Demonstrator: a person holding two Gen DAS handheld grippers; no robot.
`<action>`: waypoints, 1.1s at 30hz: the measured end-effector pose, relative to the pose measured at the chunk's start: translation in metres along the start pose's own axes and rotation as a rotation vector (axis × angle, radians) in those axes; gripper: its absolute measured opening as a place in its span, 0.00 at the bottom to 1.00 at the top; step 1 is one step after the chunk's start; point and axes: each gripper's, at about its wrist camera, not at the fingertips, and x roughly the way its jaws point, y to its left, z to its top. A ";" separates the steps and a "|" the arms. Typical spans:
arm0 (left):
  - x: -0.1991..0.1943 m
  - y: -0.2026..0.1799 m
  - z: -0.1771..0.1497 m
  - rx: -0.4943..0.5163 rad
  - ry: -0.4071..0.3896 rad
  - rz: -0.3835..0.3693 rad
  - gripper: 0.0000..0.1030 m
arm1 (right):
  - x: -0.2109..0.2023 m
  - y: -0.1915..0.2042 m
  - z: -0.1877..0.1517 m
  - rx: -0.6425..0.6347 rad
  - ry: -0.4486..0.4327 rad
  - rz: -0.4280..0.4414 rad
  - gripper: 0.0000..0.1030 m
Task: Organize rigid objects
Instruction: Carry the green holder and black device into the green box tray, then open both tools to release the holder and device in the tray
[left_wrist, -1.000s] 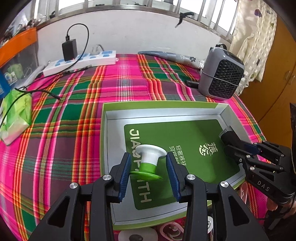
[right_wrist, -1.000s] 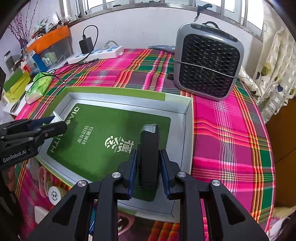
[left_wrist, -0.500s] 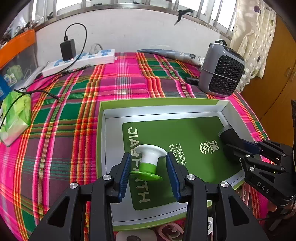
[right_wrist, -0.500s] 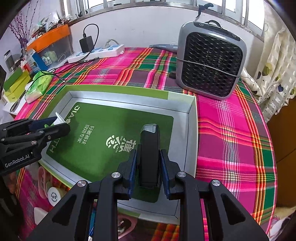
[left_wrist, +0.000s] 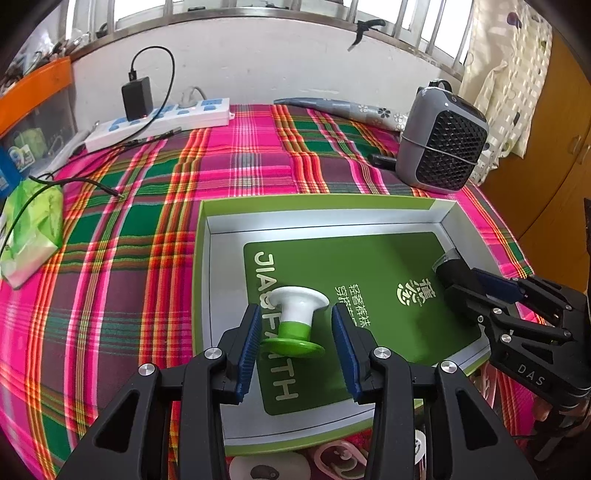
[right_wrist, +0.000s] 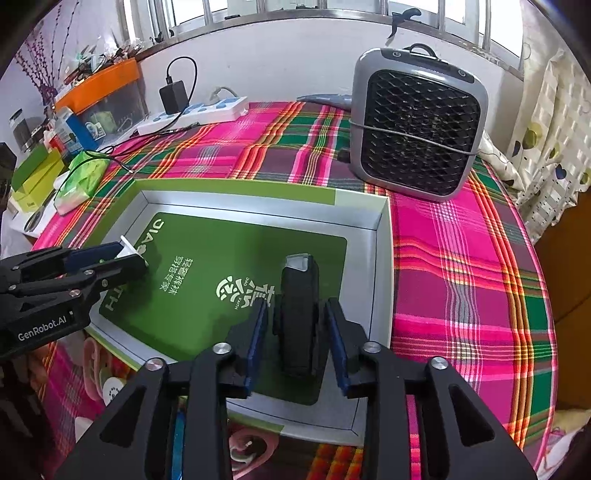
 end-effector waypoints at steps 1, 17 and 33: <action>-0.001 0.000 -0.001 0.001 -0.002 0.002 0.39 | -0.001 0.000 0.000 0.000 -0.003 -0.003 0.37; -0.042 -0.013 -0.021 0.025 -0.061 0.027 0.41 | -0.029 0.002 -0.012 0.043 -0.057 0.011 0.40; -0.090 -0.023 -0.059 0.024 -0.111 0.014 0.41 | -0.065 0.011 -0.045 0.081 -0.098 0.025 0.40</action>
